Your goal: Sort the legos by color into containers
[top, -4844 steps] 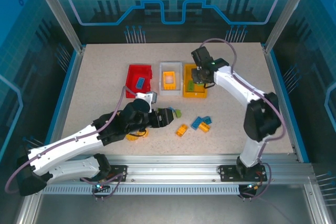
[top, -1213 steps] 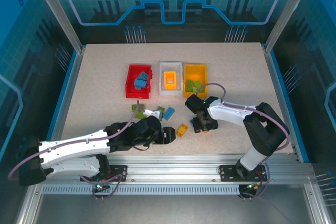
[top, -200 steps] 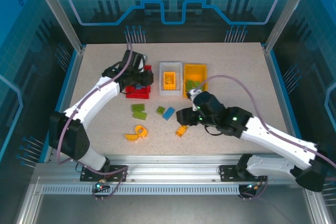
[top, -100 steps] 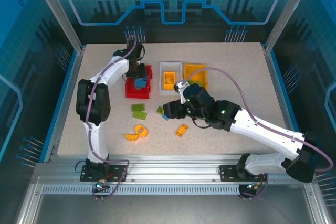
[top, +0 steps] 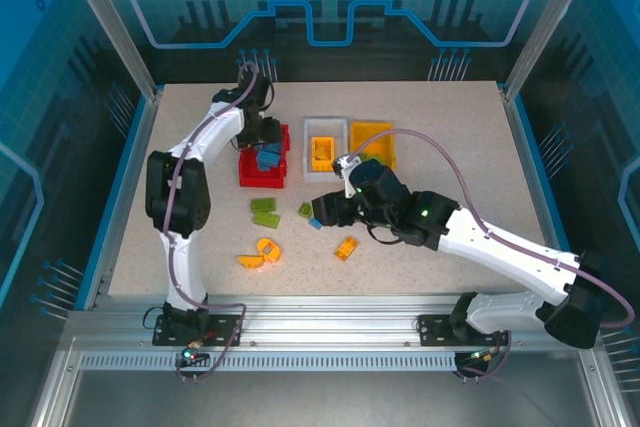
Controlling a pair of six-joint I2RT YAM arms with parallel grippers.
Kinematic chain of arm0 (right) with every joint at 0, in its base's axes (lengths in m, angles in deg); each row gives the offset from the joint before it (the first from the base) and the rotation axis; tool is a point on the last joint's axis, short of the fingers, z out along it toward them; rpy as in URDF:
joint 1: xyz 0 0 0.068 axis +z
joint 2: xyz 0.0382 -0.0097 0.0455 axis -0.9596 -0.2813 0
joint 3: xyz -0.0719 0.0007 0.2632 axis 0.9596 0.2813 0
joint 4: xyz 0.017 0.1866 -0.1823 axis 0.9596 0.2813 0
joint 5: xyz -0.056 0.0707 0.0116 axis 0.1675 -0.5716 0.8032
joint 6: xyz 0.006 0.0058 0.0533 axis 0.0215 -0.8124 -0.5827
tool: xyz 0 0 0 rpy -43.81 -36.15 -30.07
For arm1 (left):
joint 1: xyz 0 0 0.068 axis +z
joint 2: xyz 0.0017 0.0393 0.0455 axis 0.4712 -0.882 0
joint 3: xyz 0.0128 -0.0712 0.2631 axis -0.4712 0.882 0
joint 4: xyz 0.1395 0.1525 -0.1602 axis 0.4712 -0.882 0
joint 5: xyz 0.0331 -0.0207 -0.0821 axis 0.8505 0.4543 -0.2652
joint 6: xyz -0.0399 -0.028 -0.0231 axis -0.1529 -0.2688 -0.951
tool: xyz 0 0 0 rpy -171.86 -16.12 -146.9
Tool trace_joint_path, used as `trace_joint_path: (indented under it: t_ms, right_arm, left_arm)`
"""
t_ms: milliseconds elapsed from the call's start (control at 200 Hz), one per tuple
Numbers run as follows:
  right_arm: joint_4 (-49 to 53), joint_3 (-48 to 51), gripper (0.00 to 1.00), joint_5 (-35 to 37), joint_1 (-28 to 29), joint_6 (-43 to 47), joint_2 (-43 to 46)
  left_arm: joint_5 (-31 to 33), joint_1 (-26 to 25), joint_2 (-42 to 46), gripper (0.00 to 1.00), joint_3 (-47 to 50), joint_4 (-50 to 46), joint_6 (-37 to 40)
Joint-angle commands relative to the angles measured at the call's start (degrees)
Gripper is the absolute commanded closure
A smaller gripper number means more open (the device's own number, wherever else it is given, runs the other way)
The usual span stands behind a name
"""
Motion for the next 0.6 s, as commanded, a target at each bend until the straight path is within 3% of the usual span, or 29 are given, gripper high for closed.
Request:
trace_joint_path:
  t_ms: [0, 275, 595]
  right_arm:
    - [0.9, 0.8, 0.39, 0.7, -0.3, 0.6, 0.3]
    - [4.5, -6.1, 0.36, 4.1, 2.9, 7.9, -16.4]
    - [16.3, -26.6, 0.25, 5.0, -0.4, 23.0, -43.3]
  left_arm:
    - [-2.7, -1.7, 11.4, 0.36, 3.2, 0.0, -2.7]
    - [-4.1, -7.0, 39.0, 0.38, 27.3, 4.2, -11.6]
    - [-7.4, -15.7, 75.9, 0.40, 57.1, 7.0, -29.0]
